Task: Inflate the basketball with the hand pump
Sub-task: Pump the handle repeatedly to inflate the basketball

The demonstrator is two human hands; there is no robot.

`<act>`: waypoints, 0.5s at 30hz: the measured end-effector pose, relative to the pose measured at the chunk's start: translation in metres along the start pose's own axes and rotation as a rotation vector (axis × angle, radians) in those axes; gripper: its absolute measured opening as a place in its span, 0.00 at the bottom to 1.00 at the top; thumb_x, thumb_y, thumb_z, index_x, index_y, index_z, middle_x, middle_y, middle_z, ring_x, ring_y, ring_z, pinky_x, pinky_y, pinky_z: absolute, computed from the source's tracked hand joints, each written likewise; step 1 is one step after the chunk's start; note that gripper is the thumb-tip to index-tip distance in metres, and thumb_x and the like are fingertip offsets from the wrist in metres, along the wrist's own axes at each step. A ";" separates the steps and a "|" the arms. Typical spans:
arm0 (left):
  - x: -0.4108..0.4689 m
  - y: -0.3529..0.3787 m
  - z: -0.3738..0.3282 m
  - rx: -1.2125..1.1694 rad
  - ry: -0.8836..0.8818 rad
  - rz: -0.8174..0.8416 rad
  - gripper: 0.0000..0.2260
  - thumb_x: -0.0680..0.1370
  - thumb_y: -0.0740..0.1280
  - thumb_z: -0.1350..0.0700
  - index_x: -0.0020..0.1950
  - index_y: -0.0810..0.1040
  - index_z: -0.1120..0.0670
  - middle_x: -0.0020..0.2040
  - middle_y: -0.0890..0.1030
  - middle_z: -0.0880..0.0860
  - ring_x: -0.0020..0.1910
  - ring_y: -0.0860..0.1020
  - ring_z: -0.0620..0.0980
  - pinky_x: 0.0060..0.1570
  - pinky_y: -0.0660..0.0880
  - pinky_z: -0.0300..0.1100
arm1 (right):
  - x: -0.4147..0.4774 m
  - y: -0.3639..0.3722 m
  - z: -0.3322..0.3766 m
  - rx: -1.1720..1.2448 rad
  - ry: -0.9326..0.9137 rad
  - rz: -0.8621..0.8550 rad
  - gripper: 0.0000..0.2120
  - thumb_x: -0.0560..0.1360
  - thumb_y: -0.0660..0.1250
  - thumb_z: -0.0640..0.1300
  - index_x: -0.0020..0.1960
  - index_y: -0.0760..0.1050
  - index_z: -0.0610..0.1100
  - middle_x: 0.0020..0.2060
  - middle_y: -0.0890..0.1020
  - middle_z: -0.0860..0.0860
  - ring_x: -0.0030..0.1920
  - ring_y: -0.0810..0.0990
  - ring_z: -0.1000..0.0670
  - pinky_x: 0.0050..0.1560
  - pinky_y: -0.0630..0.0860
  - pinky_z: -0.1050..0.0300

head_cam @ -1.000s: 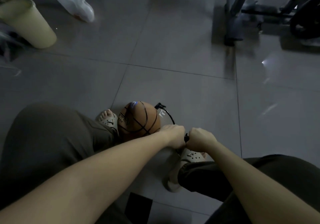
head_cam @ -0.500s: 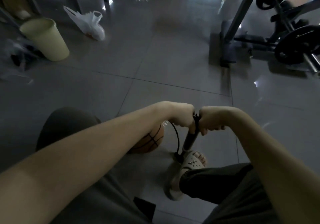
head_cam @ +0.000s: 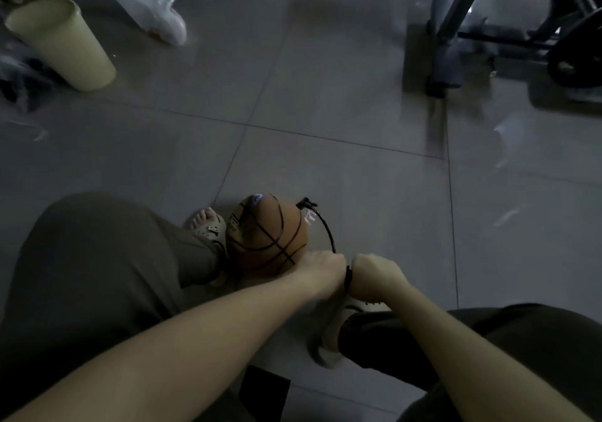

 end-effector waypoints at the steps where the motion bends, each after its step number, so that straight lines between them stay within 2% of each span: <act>1: 0.002 0.000 0.001 0.003 0.000 -0.005 0.03 0.80 0.64 0.56 0.46 0.73 0.53 0.46 0.79 0.55 0.46 0.79 0.57 0.40 0.70 0.47 | 0.000 -0.001 -0.001 0.003 -0.001 -0.027 0.05 0.76 0.63 0.47 0.49 0.75 0.46 0.44 0.79 0.47 0.45 0.81 0.44 0.49 0.79 0.51; 4: 0.002 -0.001 -0.004 -0.006 -0.008 0.024 0.03 0.80 0.65 0.54 0.47 0.73 0.52 0.46 0.78 0.54 0.48 0.80 0.57 0.40 0.70 0.47 | -0.005 0.000 -0.007 0.032 0.032 -0.043 0.06 0.76 0.62 0.48 0.49 0.75 0.46 0.46 0.81 0.48 0.47 0.82 0.44 0.50 0.80 0.51; 7: -0.010 0.008 -0.016 -0.028 0.016 0.144 0.04 0.80 0.67 0.54 0.51 0.74 0.53 0.46 0.77 0.54 0.45 0.77 0.56 0.41 0.70 0.47 | -0.014 0.014 -0.011 0.037 0.055 0.067 0.12 0.76 0.64 0.50 0.54 0.77 0.43 0.50 0.81 0.46 0.50 0.81 0.44 0.50 0.78 0.52; 9: -0.024 0.003 -0.022 -0.059 0.040 0.215 0.06 0.80 0.68 0.53 0.50 0.73 0.53 0.41 0.75 0.52 0.41 0.76 0.53 0.39 0.72 0.46 | -0.028 0.011 -0.006 0.011 0.027 0.147 0.09 0.75 0.67 0.49 0.45 0.76 0.42 0.42 0.81 0.46 0.43 0.81 0.46 0.41 0.75 0.56; 11: -0.034 -0.028 -0.026 -0.090 0.069 0.177 0.06 0.79 0.70 0.54 0.47 0.75 0.54 0.38 0.76 0.52 0.38 0.77 0.53 0.36 0.73 0.44 | -0.043 -0.018 -0.001 0.001 0.011 0.165 0.10 0.74 0.69 0.45 0.37 0.75 0.43 0.32 0.78 0.49 0.31 0.76 0.50 0.29 0.71 0.60; 13: -0.040 -0.070 -0.028 -0.121 0.082 0.131 0.06 0.77 0.70 0.56 0.44 0.77 0.56 0.36 0.77 0.52 0.33 0.75 0.52 0.31 0.71 0.42 | -0.058 -0.059 0.005 0.008 0.009 0.154 0.08 0.74 0.69 0.43 0.40 0.78 0.40 0.28 0.75 0.49 0.25 0.71 0.51 0.26 0.69 0.61; 15: -0.044 -0.110 -0.029 -0.167 0.071 0.111 0.06 0.76 0.71 0.56 0.42 0.78 0.57 0.34 0.76 0.53 0.30 0.74 0.51 0.28 0.68 0.42 | -0.072 -0.097 0.007 0.040 0.030 0.154 0.04 0.73 0.70 0.40 0.42 0.79 0.39 0.29 0.74 0.47 0.26 0.69 0.50 0.28 0.67 0.59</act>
Point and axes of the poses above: each hand's wrist, its own x-axis towards the middle knuckle, its own y-axis out of the palm, z = x × y, the point moved 9 cm from there along x, towards the middle knuckle
